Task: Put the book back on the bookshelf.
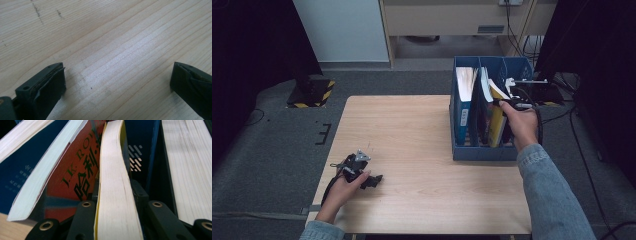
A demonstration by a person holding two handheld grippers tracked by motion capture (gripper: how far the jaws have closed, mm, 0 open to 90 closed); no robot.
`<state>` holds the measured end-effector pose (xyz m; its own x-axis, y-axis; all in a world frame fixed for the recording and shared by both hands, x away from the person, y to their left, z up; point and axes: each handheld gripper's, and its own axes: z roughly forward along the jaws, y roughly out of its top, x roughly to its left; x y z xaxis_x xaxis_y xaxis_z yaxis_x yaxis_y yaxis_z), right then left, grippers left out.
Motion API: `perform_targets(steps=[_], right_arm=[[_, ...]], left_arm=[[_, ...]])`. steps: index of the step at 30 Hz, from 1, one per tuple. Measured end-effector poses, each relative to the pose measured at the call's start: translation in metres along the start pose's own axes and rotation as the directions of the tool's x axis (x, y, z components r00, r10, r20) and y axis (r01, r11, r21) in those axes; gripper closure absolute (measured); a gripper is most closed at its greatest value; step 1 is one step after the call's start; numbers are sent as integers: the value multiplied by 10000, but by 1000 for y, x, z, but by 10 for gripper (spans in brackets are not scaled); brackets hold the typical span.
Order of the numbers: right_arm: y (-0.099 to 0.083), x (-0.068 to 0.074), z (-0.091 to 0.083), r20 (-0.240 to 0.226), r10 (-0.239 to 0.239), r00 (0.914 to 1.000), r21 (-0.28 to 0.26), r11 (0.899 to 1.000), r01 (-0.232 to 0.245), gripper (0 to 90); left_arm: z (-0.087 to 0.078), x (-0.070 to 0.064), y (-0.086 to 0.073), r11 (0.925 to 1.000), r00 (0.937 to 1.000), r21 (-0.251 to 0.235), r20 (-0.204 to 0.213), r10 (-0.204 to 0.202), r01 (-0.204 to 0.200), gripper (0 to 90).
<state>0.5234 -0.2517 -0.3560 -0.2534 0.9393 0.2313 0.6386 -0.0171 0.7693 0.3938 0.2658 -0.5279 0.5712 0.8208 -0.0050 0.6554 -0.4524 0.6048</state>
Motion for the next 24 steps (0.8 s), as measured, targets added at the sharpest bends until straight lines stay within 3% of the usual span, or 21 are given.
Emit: perform_targets(steps=[9,24], right_arm=[[3,1,-6,-80,-54,10000,367,9993,57,692],[6,3,-13,-148,-104,9998,540,9985,111,690]], left_arm=[[0,0,0,10000,10000,-27,6,-27,27,0],[0,-1,0,10000,10000,-30,20,-9,9,0]])
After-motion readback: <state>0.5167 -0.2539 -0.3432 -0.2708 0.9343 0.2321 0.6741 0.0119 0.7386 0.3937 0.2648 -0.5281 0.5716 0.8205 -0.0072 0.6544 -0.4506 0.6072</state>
